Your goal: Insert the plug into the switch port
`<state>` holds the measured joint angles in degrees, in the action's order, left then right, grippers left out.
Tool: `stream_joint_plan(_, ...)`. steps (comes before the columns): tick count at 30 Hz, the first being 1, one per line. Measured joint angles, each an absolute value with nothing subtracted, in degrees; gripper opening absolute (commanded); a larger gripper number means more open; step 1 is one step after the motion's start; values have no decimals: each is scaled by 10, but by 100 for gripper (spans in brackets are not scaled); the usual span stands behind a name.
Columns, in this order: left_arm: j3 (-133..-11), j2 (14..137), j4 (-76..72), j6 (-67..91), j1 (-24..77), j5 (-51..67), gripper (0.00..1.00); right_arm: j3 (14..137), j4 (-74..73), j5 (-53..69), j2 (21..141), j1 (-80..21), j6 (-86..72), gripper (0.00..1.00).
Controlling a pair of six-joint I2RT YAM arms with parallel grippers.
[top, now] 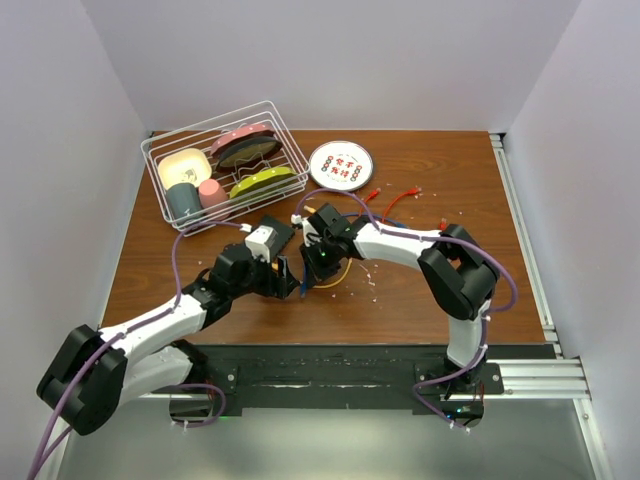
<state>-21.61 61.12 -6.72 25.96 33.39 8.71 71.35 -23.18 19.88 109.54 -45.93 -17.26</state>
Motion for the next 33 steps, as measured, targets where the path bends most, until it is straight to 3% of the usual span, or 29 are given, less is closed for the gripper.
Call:
stream_joint_plan(20, -226, 717, -103, 244, 369, 87, 63, 761, -212, 236, 1145, -461, -175, 0)
stream_joint_plan(28, -240, 769, -129, 244, 384, 63, 34, 762, -211, 236, 1145, -461, -176, 0)
stream_joint_plan(29, -244, 777, -133, 243, 384, 60, 21, 762, -211, 236, 1145, -461, -176, 0)
stream_joint_plan(31, -253, 789, -132, 243, 384, 55, 5, 762, -212, 232, 1145, -461, -174, 0)
stream_joint_plan(33, -262, 800, -132, 243, 384, 50, 0, 762, -212, 232, 1144, -456, -175, 0)
